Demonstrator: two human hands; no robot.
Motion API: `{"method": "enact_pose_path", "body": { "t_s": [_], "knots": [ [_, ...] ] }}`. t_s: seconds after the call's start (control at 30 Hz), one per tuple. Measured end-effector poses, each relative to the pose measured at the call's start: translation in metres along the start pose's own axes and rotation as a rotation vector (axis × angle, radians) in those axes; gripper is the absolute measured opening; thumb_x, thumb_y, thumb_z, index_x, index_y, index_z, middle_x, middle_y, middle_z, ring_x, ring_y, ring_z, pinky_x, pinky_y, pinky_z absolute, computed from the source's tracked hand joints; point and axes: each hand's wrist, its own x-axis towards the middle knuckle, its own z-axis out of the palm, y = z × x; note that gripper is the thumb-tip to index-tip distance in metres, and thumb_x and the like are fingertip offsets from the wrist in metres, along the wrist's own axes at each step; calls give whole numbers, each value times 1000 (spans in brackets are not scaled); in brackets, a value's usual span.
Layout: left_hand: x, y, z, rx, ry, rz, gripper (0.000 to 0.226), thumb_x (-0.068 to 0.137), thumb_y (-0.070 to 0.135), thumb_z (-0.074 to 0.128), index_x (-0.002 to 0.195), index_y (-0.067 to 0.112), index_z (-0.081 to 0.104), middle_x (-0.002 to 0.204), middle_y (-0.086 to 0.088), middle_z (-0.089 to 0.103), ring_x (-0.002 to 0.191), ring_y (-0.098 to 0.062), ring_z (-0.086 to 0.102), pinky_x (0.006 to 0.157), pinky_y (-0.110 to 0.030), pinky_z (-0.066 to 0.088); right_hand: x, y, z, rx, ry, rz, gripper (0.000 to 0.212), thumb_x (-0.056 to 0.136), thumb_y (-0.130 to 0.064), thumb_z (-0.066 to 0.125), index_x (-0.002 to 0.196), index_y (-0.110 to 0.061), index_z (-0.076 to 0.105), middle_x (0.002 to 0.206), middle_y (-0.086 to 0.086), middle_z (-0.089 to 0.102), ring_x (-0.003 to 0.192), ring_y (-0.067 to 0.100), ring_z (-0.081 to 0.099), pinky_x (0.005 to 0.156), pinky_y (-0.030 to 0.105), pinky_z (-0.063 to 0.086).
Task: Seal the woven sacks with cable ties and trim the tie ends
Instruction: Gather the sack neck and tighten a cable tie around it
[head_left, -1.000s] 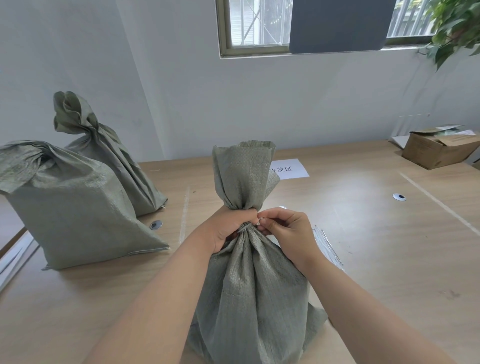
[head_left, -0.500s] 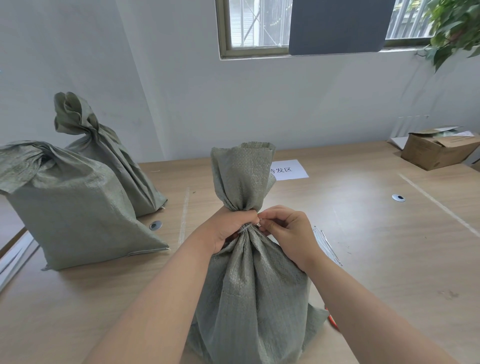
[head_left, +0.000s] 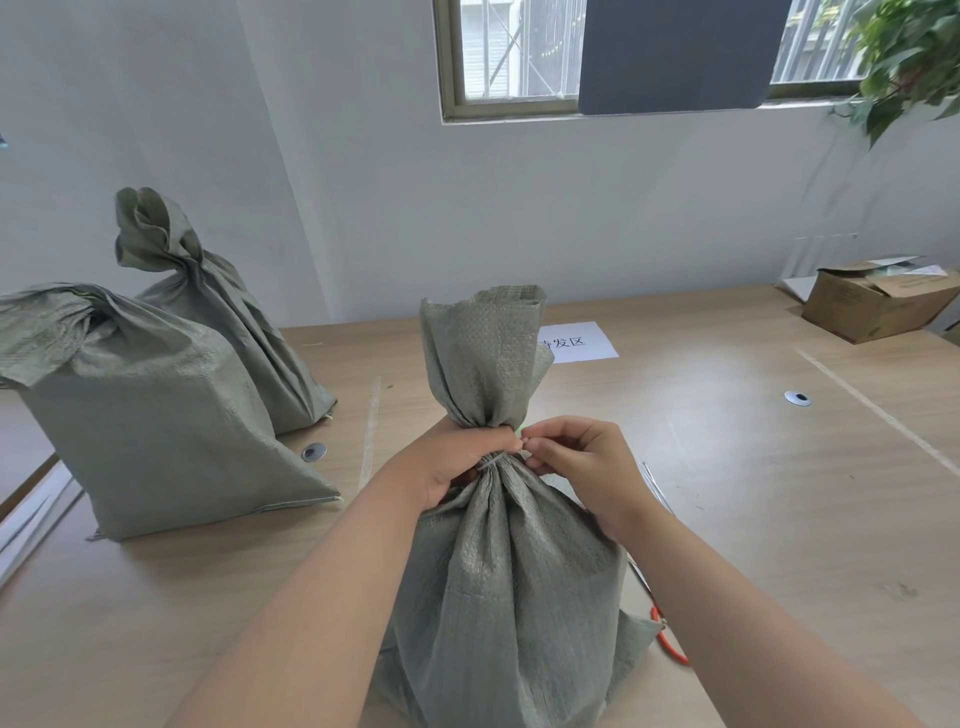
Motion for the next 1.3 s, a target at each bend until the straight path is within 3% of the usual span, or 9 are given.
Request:
{"method": "enact_pose_path", "body": {
  "t_s": [0.1,0.27,0.83,1.1,1.3],
  "knots": [
    [0,-1,-1,-7,-21,8,23,70,11,69,93,8,69,82,-7,66,79,-16,64,72,-28,50,0,2,1,0,-7,7,15,88,6,67,84,-6,75,73,7,72,64,12,63,68,26,57],
    [2,-2,-1,3,-9,-6,24,69,12,69,93,9,68,88,-13,62,86,-22,60,81,-37,45,-1,3,2,2,-9,-1,17,89,6,66,83,-8,75,75,8,71,66,14,63,67,25,56],
    [9,-5,0,46,14,-18,29,56,21,70,83,13,64,85,-14,52,84,-26,49,77,-43,35,-2,2,2,-90,-13,-53,15,89,5,67,84,-6,75,74,6,70,67,15,62,69,28,56],
    [9,-3,0,100,30,-14,30,54,24,70,83,15,67,82,-13,58,82,-24,54,76,-41,39,1,4,-3,-143,-45,-65,13,88,3,68,85,-6,76,78,21,70,71,18,63,74,32,56],
    [9,-4,-1,129,20,3,34,53,28,73,84,16,68,83,-12,58,84,-23,55,77,-41,38,3,4,-3,-182,-61,-72,13,90,4,67,87,-5,75,73,10,70,66,14,62,70,25,54]
  ]
}}
